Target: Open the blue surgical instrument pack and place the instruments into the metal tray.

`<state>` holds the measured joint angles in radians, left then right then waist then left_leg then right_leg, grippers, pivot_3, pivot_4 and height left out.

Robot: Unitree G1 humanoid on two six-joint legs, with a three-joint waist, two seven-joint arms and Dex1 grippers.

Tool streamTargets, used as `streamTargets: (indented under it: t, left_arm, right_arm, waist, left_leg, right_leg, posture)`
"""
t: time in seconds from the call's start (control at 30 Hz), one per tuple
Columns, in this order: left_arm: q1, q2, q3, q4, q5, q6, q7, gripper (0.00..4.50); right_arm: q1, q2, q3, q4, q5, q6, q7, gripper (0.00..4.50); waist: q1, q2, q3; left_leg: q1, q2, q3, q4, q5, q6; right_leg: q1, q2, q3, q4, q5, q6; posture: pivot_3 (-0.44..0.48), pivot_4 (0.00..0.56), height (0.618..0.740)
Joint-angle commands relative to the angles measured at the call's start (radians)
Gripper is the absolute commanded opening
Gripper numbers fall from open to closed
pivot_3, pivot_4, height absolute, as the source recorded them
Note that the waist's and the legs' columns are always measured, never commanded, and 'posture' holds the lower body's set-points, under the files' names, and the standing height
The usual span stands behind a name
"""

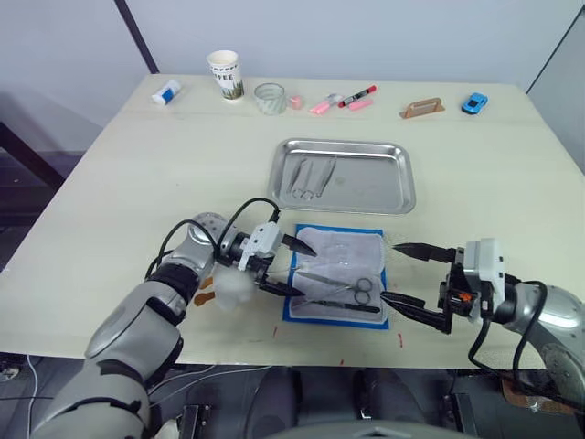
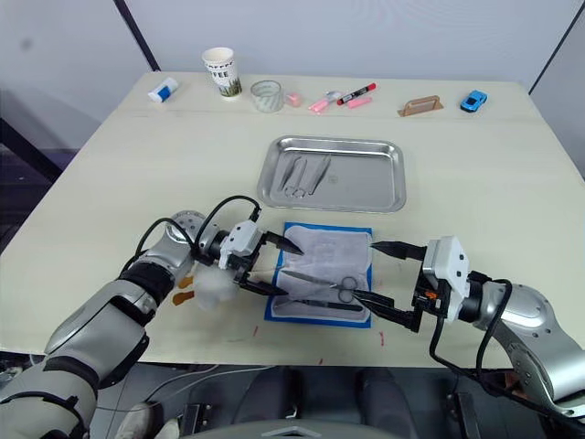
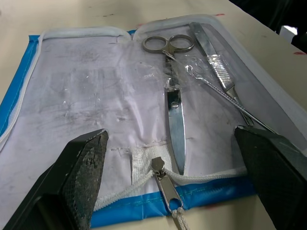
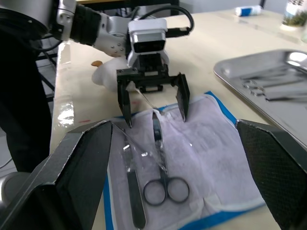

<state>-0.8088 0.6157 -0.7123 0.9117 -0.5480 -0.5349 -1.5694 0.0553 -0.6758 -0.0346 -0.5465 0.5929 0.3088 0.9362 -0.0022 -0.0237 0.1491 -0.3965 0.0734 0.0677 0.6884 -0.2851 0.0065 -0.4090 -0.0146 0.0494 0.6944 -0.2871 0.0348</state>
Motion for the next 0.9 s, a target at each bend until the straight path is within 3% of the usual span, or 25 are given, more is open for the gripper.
streamTargets:
  t: [0.03,0.23,0.47,0.9]
  left_arm:
    - [0.023,-0.018,-0.065,0.051,0.030,-0.039,-0.045,4.43]
    - [0.015,-0.045,-0.053,0.112,0.033,-0.053,-0.045,4.43]
    - [0.021,-0.056,-0.051,0.135,0.045,-0.071,-0.045,4.43]
    - [0.032,-0.045,-0.069,0.130,0.047,-0.078,-0.045,4.43]
  right_arm:
    - [-0.026,0.008,0.016,0.013,-0.012,-0.029,0.025,4.50]
    - [-0.063,-0.009,0.072,0.074,-0.101,-0.051,0.055,4.50]
    - [-0.122,-0.008,0.165,0.081,-0.254,0.006,-0.038,4.50]
    - [-0.285,0.050,0.349,0.012,-0.353,0.431,-0.220,4.50]
  waist:
    - [0.002,0.000,0.000]
    - [0.017,0.004,-0.004]
    - [0.017,0.009,-0.008]
    - [0.017,0.011,-0.012]
  left_leg:
    - [0.000,0.000,0.000,0.000,0.000,0.000]
    - [0.000,-0.001,0.000,0.001,0.000,0.000]
    - [0.000,-0.001,0.000,0.001,0.000,0.000]
    - [0.000,-0.001,0.000,0.001,0.000,0.000]
  right_leg:
    - [0.000,0.000,0.000,0.000,0.000,0.000]
    - [0.000,0.000,0.001,0.000,0.000,0.000]
    - [0.001,0.000,0.001,0.000,0.000,0.000]
    - [0.000,0.000,0.001,0.000,0.000,0.000]
  posture:
    - [0.000,0.150,0.718]
    - [0.000,0.150,0.718]
    - [0.000,0.150,0.718]
    - [0.000,0.150,0.718]
